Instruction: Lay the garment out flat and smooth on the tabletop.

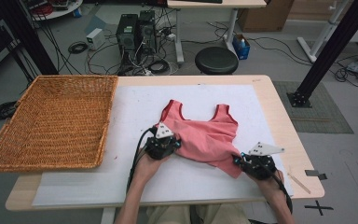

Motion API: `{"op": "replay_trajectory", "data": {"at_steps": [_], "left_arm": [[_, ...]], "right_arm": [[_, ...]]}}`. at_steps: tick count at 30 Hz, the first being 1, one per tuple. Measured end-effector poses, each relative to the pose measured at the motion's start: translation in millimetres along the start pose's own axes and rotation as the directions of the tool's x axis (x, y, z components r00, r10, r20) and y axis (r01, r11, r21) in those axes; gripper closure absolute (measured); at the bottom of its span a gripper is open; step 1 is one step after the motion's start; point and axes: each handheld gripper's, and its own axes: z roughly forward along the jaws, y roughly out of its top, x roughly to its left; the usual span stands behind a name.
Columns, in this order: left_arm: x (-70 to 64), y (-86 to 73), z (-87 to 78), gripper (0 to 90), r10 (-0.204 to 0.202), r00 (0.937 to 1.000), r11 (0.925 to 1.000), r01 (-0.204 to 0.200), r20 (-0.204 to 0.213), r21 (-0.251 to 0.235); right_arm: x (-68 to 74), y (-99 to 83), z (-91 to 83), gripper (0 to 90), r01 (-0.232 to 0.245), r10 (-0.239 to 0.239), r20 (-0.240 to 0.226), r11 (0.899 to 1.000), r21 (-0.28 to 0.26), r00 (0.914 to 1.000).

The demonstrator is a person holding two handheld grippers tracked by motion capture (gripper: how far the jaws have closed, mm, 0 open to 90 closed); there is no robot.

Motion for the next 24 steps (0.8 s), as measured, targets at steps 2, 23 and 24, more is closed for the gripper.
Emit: {"op": "replay_trajectory", "data": {"at_steps": [2,23,24], "left_arm": [[6.7,17.3,1.3,84.6,0.006,0.9994,0.9993,-0.008,-0.035,-0.035],[6.3,7.6,21.9,55.7,-0.037,0.9962,0.9969,0.042,-0.079,0.067],[4.6,1.5,29.7,54.4,-0.052,0.9953,0.9945,0.059,-0.082,0.086]], "right_arm": [[-9.3,11.7,-4.0,86.8,-0.020,0.023,0.040,0.998,-0.054,0.9989],[-39.7,-1.7,6.9,48.5,-0.106,0.101,0.210,0.994,0.013,0.9725],[-39.7,-2.8,9.1,48.6,-0.103,0.097,0.209,0.994,0.020,0.9732]]}}
